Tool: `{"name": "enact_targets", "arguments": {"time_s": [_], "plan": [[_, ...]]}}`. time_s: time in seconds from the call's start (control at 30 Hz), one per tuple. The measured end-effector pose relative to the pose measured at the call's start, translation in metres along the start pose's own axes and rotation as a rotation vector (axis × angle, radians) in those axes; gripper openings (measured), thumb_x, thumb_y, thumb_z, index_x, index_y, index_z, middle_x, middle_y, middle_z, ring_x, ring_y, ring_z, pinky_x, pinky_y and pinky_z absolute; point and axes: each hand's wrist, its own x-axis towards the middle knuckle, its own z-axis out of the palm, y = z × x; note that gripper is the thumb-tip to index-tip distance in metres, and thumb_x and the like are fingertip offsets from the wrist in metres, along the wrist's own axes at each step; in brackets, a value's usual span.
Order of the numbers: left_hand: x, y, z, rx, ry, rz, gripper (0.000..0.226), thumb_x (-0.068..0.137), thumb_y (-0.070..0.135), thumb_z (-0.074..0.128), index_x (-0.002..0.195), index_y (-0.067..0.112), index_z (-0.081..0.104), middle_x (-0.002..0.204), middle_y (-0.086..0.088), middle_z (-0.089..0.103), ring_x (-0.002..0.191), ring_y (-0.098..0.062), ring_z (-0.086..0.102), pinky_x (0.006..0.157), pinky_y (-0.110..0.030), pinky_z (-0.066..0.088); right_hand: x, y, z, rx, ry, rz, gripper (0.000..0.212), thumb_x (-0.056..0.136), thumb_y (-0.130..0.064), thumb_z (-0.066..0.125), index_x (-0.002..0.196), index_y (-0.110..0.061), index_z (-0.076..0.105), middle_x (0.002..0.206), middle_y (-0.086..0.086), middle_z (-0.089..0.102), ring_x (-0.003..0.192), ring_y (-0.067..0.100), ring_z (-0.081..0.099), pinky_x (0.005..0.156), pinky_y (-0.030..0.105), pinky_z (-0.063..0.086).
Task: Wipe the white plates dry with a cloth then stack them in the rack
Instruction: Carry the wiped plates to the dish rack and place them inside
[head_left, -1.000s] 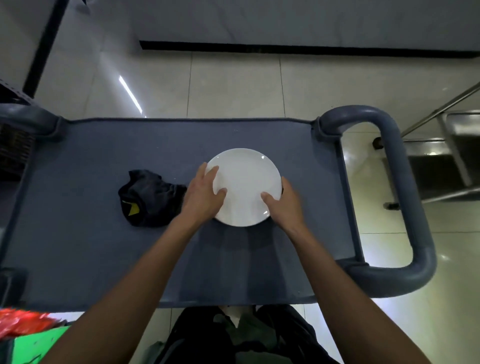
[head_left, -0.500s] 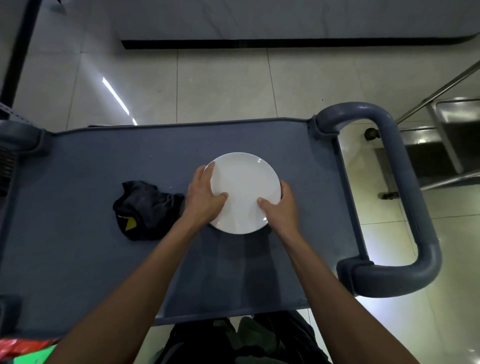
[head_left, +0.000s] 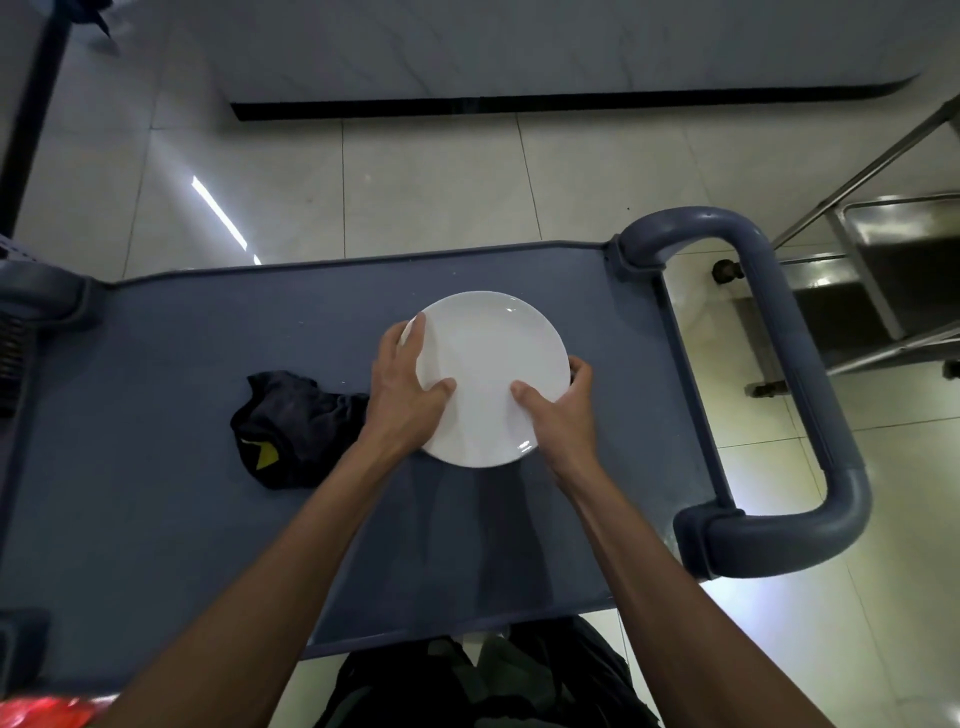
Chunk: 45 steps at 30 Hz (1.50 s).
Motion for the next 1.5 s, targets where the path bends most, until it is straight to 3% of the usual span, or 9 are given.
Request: {"name": "enact_targets", "arguments": {"time_s": [0.13, 0.27, 0.37, 0.53, 0.67, 0.83, 1.03, 1.23, 1.5], "plan": [[-0.002, 0.009, -0.002, -0.008, 0.003, 0.028, 0.08, 0.086, 0.022, 0.068, 0.155, 0.025, 0.027, 0.153, 0.008, 0.024, 0.135, -0.014, 0.031, 0.107, -0.031, 0.034, -0.01, -0.012, 0.0, -0.054, 0.091, -0.124, 0.068, 0.083, -0.019, 0.075, 0.136, -0.035, 0.036, 0.129, -0.017, 0.05, 0.107, -0.003, 0.056, 0.087, 0.02, 0.048], [-0.011, 0.022, 0.002, 0.016, -0.016, 0.076, 0.073, 0.09, 0.023, 0.065, 0.154, 0.027, 0.03, 0.158, 0.007, 0.019, 0.141, -0.02, 0.026, 0.115, -0.041, 0.032, -0.019, -0.016, -0.007, -0.125, 0.153, -0.241, 0.073, 0.084, -0.017, 0.074, 0.145, -0.033, 0.037, 0.139, -0.015, 0.047, 0.122, 0.004, 0.047, 0.1, 0.025, 0.044], [-0.016, 0.036, 0.006, 0.031, -0.042, 0.115, 0.07, 0.091, 0.022, 0.065, 0.153, 0.029, 0.033, 0.162, 0.005, 0.015, 0.146, -0.022, 0.02, 0.119, -0.044, 0.027, -0.028, -0.016, -0.018, -0.134, 0.215, -0.288, 0.074, 0.085, -0.018, 0.072, 0.147, -0.035, 0.036, 0.139, -0.017, 0.043, 0.122, 0.0, 0.042, 0.094, 0.012, 0.036], [-0.032, 0.062, 0.02, 0.022, -0.088, 0.176, 0.067, 0.09, 0.02, 0.067, 0.151, 0.028, 0.039, 0.164, 0.004, 0.014, 0.148, -0.021, 0.019, 0.119, -0.035, 0.022, -0.046, -0.013, -0.047, -0.135, 0.31, -0.299, 0.074, 0.087, -0.024, 0.071, 0.149, -0.037, 0.033, 0.148, -0.011, 0.042, 0.13, 0.009, 0.042, 0.104, 0.029, 0.04], [-0.048, 0.088, 0.038, 0.052, -0.123, 0.246, 0.068, 0.09, 0.022, 0.068, 0.151, 0.025, 0.038, 0.163, 0.001, 0.018, 0.147, -0.023, 0.023, 0.119, -0.045, 0.028, -0.066, -0.011, -0.077, -0.1, 0.374, -0.284, 0.072, 0.092, -0.035, 0.069, 0.149, -0.044, 0.026, 0.149, -0.015, 0.04, 0.132, 0.011, 0.043, 0.109, 0.038, 0.042], [-0.082, 0.124, 0.076, 0.095, -0.205, 0.365, 0.07, 0.09, 0.028, 0.068, 0.151, 0.025, 0.033, 0.16, 0.006, 0.02, 0.143, -0.023, 0.028, 0.114, -0.05, 0.036, -0.096, 0.001, -0.134, 0.058, 0.501, -0.25, 0.069, 0.094, -0.03, 0.069, 0.149, -0.041, 0.029, 0.147, -0.014, 0.042, 0.132, 0.012, 0.044, 0.11, 0.046, 0.046], [-0.145, 0.167, 0.131, 0.1, -0.31, 0.481, 0.069, 0.091, 0.025, 0.066, 0.151, 0.021, 0.034, 0.159, 0.005, 0.02, 0.143, -0.021, 0.027, 0.116, -0.046, 0.033, -0.146, 0.026, -0.217, 0.066, 0.66, -0.239, 0.071, 0.086, -0.025, 0.073, 0.143, -0.046, 0.035, 0.135, -0.023, 0.044, 0.118, 0.003, 0.042, 0.092, 0.023, 0.041], [-0.222, 0.205, 0.195, 0.203, -0.399, 0.621, 0.07, 0.093, 0.028, 0.064, 0.153, 0.022, 0.029, 0.161, 0.004, 0.015, 0.143, -0.021, 0.022, 0.11, -0.028, 0.022, -0.211, 0.064, -0.299, 0.169, 0.803, -0.246, 0.072, 0.085, -0.017, 0.074, 0.146, -0.036, 0.04, 0.138, -0.021, 0.045, 0.118, -0.001, 0.042, 0.079, -0.004, 0.034], [-0.332, 0.247, 0.283, 0.27, -0.555, 0.79, 0.07, 0.093, 0.032, 0.062, 0.154, 0.02, 0.03, 0.16, -0.001, 0.017, 0.142, -0.03, 0.027, 0.117, -0.045, 0.032, -0.296, 0.123, -0.397, 0.203, 1.033, -0.211, 0.075, 0.085, -0.015, 0.072, 0.151, -0.029, 0.039, 0.145, -0.018, 0.043, 0.124, -0.002, 0.039, 0.083, -0.011, 0.027]]}}
